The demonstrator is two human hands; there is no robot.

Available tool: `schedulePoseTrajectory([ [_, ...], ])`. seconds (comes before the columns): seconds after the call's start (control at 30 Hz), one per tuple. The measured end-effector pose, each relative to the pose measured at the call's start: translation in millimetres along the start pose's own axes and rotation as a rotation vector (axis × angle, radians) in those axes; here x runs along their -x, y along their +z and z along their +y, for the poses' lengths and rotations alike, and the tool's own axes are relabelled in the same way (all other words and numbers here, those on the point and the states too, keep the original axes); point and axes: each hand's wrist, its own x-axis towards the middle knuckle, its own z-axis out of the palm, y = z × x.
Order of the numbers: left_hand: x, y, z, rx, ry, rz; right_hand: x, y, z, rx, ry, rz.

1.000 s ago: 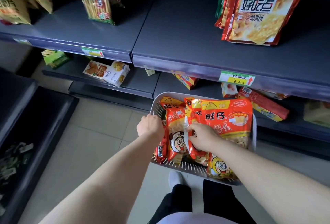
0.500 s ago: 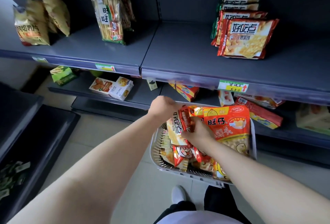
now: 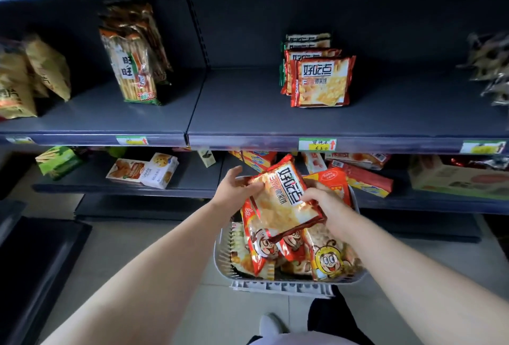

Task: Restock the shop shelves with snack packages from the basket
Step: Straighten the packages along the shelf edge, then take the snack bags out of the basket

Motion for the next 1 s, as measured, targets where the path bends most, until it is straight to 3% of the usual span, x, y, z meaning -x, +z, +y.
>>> schedulePoseTrajectory([
  [0.13, -7, 8, 21, -0.111, -0.006, -0.201, -4, -23, -36, 0.079, -0.119, 0.022],
  [0.27, -18, 31, 52, 0.069, 0.024, -0.226, -14, -47, -74, -0.295, -0.233, 0.137],
  [0.37, -35, 55, 82, 0.24, 0.065, -0.155, -20, -67, -99, -0.393, -0.242, 0.098],
  [0.47, -58, 78, 110, 0.284, 0.099, -0.036, -34, -74, -109, -0.128, -0.267, 0.124],
  [0.57, -82, 95, 133, 0.192, 0.156, 0.139, -50, -78, -119, 0.065, -0.3, 0.133],
  [0.67, -100, 106, 147, 0.074, 0.171, 0.298, -63, -83, -132, 0.089, -0.316, 0.096],
  [0.8, -121, 105, 148, -0.281, 0.157, 0.335, -75, -84, -131, 0.204, -0.318, 0.061],
  [1.0, -106, 96, 129, -0.204, 0.19, 0.434, -79, -84, -100, 0.175, -0.361, 0.233],
])
